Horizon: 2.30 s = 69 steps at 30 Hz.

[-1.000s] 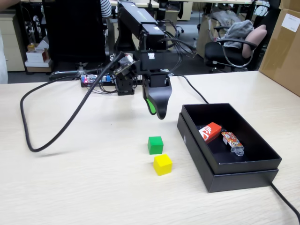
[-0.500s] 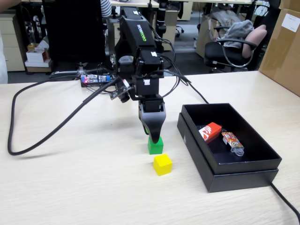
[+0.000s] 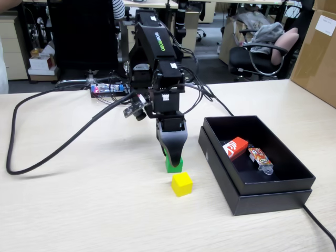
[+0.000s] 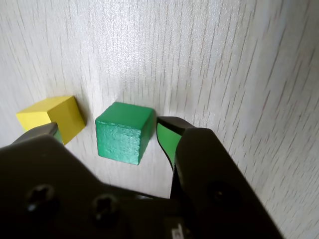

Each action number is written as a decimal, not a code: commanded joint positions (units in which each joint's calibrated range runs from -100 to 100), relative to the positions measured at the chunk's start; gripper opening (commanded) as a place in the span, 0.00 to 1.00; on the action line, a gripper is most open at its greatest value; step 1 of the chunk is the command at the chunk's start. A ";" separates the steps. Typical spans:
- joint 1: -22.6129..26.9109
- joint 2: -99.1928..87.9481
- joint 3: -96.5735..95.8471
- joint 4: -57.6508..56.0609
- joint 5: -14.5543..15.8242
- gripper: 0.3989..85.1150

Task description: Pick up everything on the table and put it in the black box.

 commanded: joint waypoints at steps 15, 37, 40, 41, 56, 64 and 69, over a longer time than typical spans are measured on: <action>-0.05 1.55 0.22 1.37 -0.20 0.46; -0.39 1.21 -1.42 1.37 -0.20 0.07; -0.49 -1.89 -0.69 0.16 -0.20 0.07; -0.49 -3.38 -0.33 -0.79 -0.15 0.07; 6.25 -32.99 4.39 -8.48 0.39 0.07; 15.04 -22.43 17.80 -8.31 3.32 0.07; 16.46 -3.16 22.61 -7.44 4.64 0.08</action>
